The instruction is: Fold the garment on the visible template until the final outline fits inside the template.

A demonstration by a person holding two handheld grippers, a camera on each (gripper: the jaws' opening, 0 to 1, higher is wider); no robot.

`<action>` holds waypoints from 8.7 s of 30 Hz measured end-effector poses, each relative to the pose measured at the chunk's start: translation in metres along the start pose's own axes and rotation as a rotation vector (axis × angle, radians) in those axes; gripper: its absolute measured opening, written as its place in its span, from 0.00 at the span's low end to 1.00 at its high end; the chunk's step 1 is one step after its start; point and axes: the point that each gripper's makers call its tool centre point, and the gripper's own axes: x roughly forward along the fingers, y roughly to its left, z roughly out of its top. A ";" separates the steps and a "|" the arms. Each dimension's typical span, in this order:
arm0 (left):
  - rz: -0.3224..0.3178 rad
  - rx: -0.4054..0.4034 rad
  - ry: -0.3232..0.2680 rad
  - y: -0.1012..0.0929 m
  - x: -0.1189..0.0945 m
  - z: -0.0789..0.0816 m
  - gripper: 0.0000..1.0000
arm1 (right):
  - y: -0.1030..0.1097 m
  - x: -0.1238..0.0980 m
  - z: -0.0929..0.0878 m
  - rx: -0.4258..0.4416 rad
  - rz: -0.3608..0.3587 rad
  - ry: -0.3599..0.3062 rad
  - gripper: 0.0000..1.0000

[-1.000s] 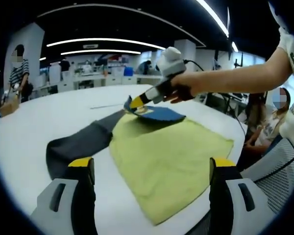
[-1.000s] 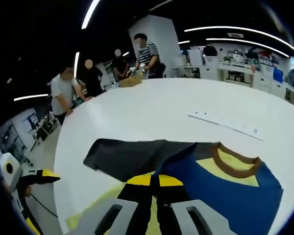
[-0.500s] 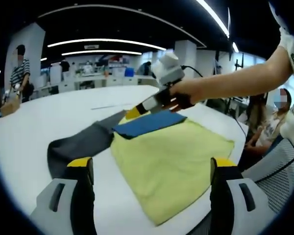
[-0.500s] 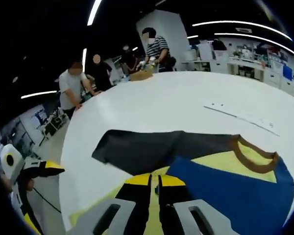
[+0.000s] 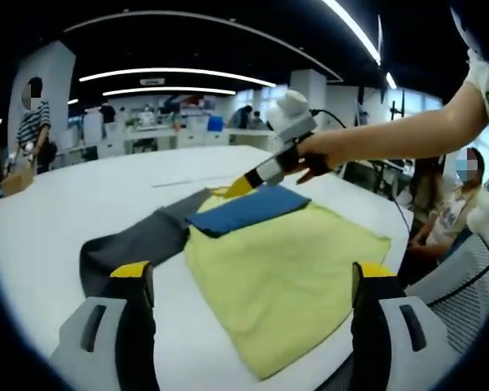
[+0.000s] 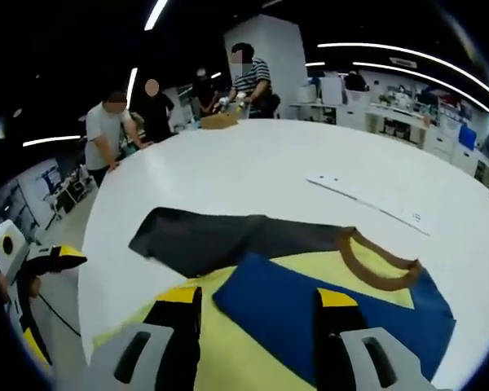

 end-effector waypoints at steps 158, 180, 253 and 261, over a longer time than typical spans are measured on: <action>0.038 -0.010 0.025 0.014 -0.006 -0.006 0.96 | -0.164 -0.123 -0.161 0.169 -0.393 0.155 0.02; 0.043 -0.009 0.026 0.012 -0.004 -0.005 0.97 | -0.130 -0.117 -0.117 0.154 -0.206 -0.046 0.73; 0.389 -0.073 0.072 0.139 -0.020 -0.011 0.65 | 0.006 -0.219 -0.084 -0.072 -0.003 -0.304 0.99; 0.483 -0.121 0.108 0.169 -0.023 -0.031 0.54 | 0.003 -0.223 -0.086 -0.074 -0.028 -0.303 0.99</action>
